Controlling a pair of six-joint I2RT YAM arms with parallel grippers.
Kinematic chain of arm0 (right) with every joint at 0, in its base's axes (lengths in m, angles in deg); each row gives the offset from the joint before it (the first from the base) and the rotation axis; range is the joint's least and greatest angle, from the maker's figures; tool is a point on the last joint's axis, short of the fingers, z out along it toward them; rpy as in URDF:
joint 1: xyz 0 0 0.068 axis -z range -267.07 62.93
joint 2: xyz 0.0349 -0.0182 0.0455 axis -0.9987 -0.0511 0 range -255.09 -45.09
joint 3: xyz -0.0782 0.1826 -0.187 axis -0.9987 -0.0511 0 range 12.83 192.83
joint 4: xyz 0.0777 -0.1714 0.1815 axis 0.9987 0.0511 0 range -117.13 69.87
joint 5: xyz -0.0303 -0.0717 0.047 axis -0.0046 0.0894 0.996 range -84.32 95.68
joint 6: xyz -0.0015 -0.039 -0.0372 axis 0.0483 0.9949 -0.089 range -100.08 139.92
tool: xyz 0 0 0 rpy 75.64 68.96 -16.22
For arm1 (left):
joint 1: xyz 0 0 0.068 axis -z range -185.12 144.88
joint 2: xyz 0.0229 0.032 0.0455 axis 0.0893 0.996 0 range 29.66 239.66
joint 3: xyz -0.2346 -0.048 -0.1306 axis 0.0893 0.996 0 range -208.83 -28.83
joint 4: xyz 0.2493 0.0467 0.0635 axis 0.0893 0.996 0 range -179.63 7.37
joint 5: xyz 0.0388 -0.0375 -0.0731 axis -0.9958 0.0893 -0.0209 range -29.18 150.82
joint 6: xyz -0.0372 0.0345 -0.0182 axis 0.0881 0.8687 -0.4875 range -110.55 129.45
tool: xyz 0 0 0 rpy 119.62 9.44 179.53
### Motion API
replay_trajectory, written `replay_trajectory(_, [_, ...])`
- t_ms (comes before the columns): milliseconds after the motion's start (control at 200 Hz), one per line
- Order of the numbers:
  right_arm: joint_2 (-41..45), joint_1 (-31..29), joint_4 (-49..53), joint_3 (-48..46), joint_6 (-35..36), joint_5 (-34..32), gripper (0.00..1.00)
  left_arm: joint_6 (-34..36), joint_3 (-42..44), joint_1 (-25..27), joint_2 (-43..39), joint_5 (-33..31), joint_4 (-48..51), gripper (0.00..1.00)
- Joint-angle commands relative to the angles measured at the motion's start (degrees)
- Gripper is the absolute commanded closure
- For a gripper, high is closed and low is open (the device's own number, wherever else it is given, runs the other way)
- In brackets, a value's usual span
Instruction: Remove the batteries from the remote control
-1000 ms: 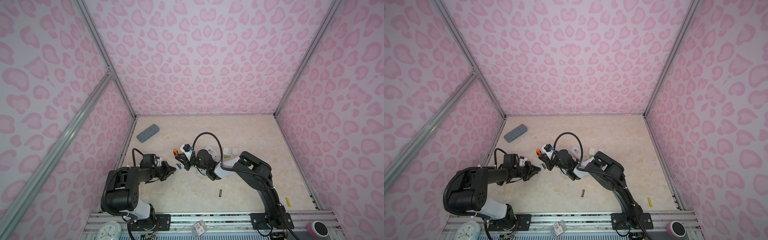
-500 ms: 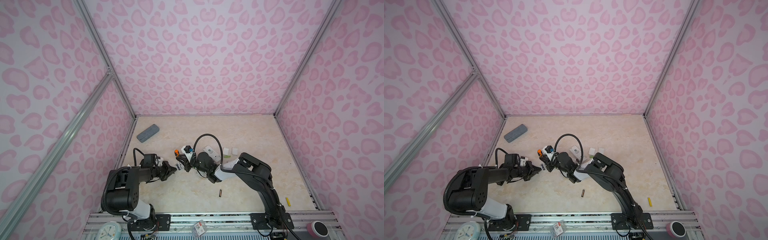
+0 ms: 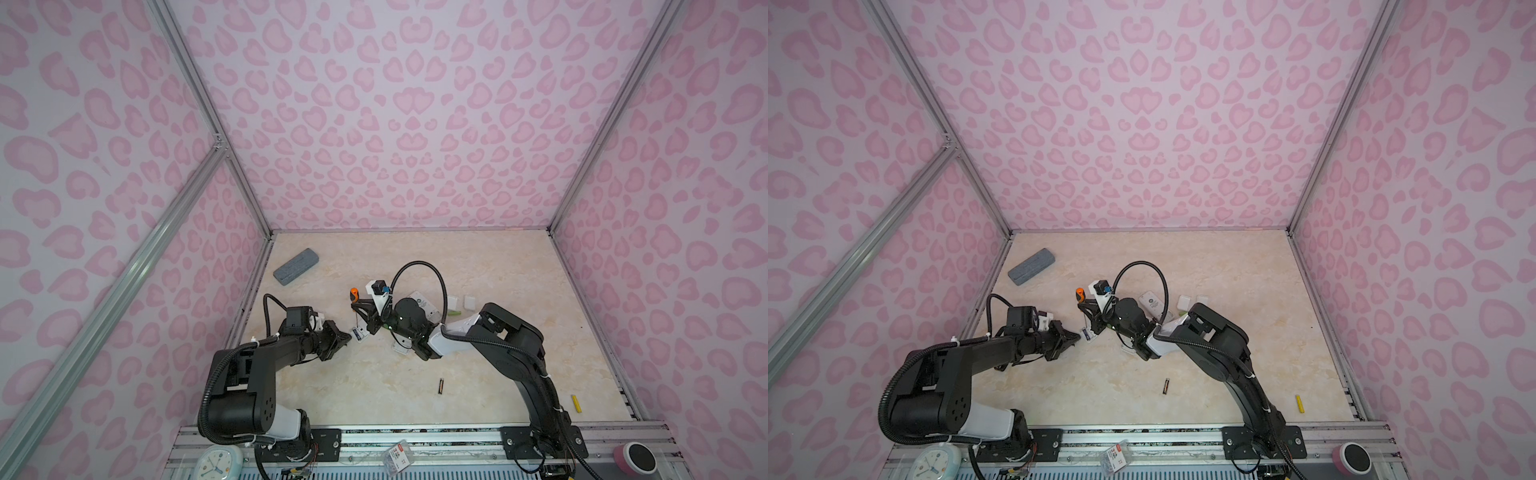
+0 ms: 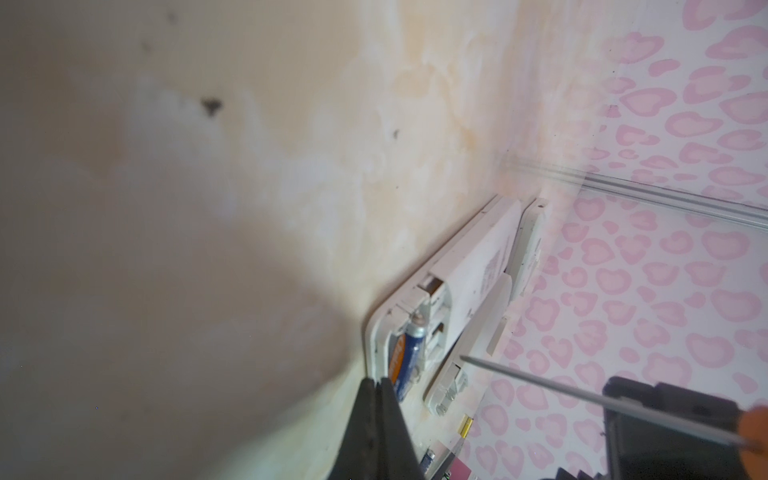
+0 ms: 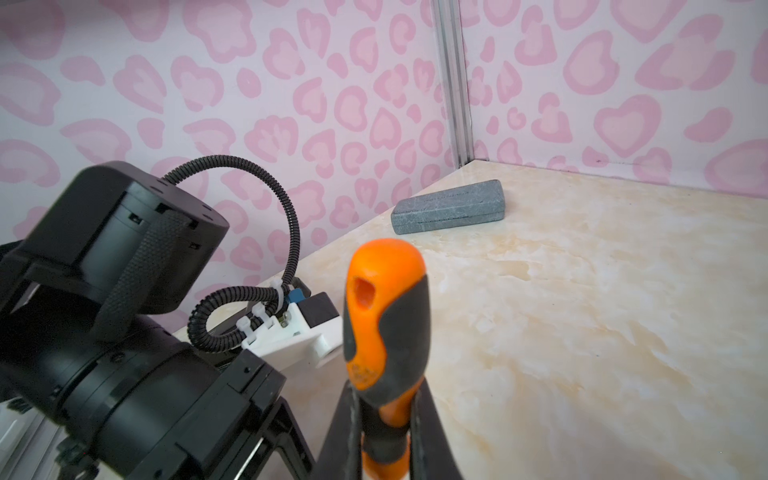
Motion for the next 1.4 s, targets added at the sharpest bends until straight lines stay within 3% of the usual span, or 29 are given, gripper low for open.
replay_trajectory(0, [-0.9,0.3,1.9,1.1,0.1,-0.2,1.00,0.3,-0.2,-0.1,-0.4,-1.1,1.4,0.96])
replay_trajectory(295, [-2.2,0.8,6.1,3.4,-0.4,1.0,1.00,0.8,0.7,-0.2,0.5,-1.2,1.1,0.96])
replay_trajectory(775, [-3.0,0.4,4.7,2.2,-2.9,3.8,1.00,1.5,1.7,-0.1,2.6,-1.3,0.0,0.96])
replay_trajectory(990, [-3.5,0.4,2.1,3.3,-4.7,8.8,1.00,1.9,1.9,-0.1,2.4,-1.4,0.4,0.96])
replay_trajectory(1395, [-0.2,0.4,6.5,1.0,-3.5,8.6,1.00,3.7,2.4,-0.9,1.1,-2.9,4.1,0.96])
